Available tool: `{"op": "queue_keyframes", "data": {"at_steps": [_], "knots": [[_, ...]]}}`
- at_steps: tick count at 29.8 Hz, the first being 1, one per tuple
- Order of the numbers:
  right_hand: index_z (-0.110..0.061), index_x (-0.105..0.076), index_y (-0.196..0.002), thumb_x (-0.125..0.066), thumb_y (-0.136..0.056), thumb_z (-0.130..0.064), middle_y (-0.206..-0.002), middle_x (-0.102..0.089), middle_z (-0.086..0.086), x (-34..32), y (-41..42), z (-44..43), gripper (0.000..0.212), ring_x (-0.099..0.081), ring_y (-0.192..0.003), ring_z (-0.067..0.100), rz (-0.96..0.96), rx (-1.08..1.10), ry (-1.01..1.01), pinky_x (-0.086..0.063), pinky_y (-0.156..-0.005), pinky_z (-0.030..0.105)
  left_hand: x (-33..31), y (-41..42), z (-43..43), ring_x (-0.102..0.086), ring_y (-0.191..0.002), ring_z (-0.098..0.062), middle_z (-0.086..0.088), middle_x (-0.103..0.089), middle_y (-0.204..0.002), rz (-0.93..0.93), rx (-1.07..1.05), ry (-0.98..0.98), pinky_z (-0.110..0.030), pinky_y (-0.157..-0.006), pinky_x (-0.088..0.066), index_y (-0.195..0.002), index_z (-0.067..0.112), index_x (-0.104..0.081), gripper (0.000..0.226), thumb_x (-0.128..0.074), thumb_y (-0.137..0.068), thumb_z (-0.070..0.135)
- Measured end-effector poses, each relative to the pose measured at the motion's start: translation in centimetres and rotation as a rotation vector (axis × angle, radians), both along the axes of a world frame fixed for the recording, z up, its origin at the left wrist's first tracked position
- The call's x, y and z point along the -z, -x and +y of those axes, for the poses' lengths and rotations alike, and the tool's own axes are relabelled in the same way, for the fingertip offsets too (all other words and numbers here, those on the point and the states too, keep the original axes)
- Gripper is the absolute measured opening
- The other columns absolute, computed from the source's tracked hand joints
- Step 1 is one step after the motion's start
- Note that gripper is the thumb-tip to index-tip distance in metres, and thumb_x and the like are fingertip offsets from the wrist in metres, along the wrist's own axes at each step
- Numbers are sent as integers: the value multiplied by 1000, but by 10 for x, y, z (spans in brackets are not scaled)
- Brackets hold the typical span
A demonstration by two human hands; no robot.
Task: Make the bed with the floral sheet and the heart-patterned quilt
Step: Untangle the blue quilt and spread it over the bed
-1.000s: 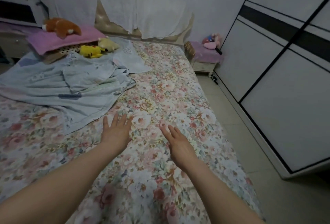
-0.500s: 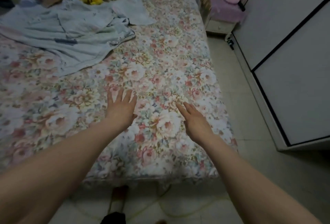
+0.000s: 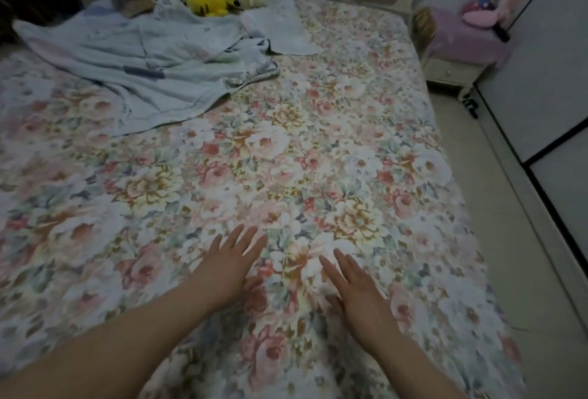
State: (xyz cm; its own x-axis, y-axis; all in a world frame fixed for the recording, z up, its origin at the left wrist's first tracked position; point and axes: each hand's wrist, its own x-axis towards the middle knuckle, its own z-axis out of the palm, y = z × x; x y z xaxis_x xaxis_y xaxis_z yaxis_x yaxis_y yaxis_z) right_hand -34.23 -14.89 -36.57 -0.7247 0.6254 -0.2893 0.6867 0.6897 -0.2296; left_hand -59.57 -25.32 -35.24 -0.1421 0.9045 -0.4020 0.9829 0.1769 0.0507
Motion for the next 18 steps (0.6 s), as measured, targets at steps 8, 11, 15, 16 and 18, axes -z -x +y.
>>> {"op": "queue_keyframes", "data": {"at_steps": [8,11,15,16,18], "knots": [[-35,6,-156,-23,-98,-61,-164,12,-6,93,95,113,69,6,-152,20,-79,-58,-93,-11,-121,43,111,66,98,15,-150,-25,2,14,-164,-42,-177,-116,-53,-121,0,-156,31,12,77,-18,-95,69],[-48,5,-152,-3,-76,-83,-163,14,-12,152,117,122,85,13,-151,24,-186,-200,-51,1,-118,59,173,85,108,26,-147,-27,8,25,-161,-19,-118,-36,-61,-116,10,-150,43,20,79,-8,-87,81],[-53,-8,-151,-23,-93,-77,-164,2,-14,203,85,64,65,-1,-151,31,16,-460,-136,0,-112,63,226,54,57,14,-149,-36,3,7,-165,-23,188,-235,-67,-112,2,-153,46,7,75,-15,-91,81],[-51,-14,-152,-28,-94,-74,-164,-7,-12,208,71,48,64,-11,-151,31,56,-537,-164,-9,-111,64,227,49,43,4,-150,-39,1,-1,-165,-25,285,-264,-68,-111,-2,-155,43,-3,74,-19,-92,78],[-48,-18,-153,-33,-98,-67,-163,-17,-10,215,48,26,60,-24,-148,28,66,-703,-245,-30,-108,64,223,46,23,-5,-149,-41,-1,-8,-165,-43,523,-297,-67,-110,-6,-156,39,-11,71,-22,-95,74]]}}
